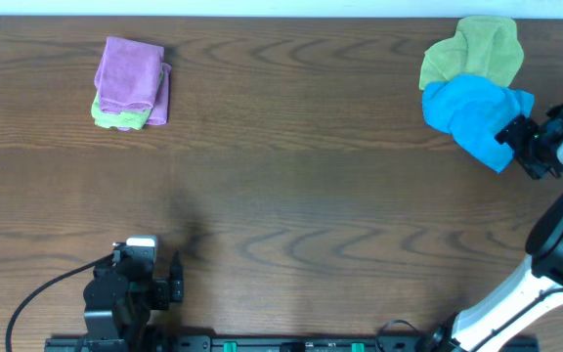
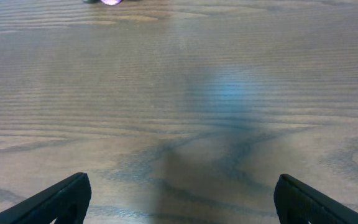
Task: Fold the cloth
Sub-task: 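Reach the right gripper to the blue cloth and grasp its edge, then drag the blue cloth with the right gripper toward table center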
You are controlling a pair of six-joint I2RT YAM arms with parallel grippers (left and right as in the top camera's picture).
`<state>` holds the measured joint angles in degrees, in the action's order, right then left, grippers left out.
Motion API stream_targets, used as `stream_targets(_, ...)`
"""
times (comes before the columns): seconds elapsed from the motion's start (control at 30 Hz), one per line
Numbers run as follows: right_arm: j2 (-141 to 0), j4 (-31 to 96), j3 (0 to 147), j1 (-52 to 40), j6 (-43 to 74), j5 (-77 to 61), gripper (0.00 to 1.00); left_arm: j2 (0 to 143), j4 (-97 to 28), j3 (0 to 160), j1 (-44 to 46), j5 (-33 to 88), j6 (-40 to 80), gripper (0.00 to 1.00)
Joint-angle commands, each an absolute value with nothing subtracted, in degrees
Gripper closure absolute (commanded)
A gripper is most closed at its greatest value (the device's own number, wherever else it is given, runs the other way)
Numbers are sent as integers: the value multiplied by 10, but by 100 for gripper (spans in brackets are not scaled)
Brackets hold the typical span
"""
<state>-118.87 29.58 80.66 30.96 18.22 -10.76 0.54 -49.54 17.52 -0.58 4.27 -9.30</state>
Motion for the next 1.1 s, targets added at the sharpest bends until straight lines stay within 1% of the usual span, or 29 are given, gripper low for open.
stream_targets(0.0, -1195, 288, 806, 311, 171, -120, 25, 3, -496, 174, -3, 39, -103, 5)
stream_targets(0.17, -1203, 278, 806, 310, 171, -125, 26, 3, -496, 174, -3, 39, -103, 5)
stream_targets(0.3, -1211, 272, 806, 310, 171, -126, 30, 3, -496, 174, -3, 39, -103, 5)
stream_targets(0.47, -1222, 271, 806, 310, 171, -127, 33, 3, -496, 174, -3, 39, -103, 5)
stream_targets(0.53, -1222, 269, 806, 310, 171, -127, 41, 3, -496, 174, -3, 39, -103, 5)
stream_targets(0.57, -1222, 267, 806, 310, 171, -128, 46, 3, -496, 174, -3, 39, -103, 5)
stream_targets(0.6, -1222, 266, 806, 310, 171, -135, 54, 3, -496, 174, -3, 39, -103, 5)
stream_targets(0.63, -1222, 265, 806, 310, 171, -146, 77, 3, -496, 174, -3, 39, -103, 5)
stream_targets(0.67, -1222, 265, 806, 310, 171, -157, 94, 3, -496, 174, -3, 39, -103, 5)
stream_targets(0.7, -1222, 265, 806, 310, 171, -173, 99, 3, -496, 174, -3, 39, -103, 5)
stream_targets(0.83, -1212, 269, 806, 306, 149, -241, 99, 3, -496, 174, -3, 39, -103, 5)
stream_targets(1.07, -1129, 330, 806, 264, 126, -251, 99, 3, -496, 174, -3, 39, -103, 5)
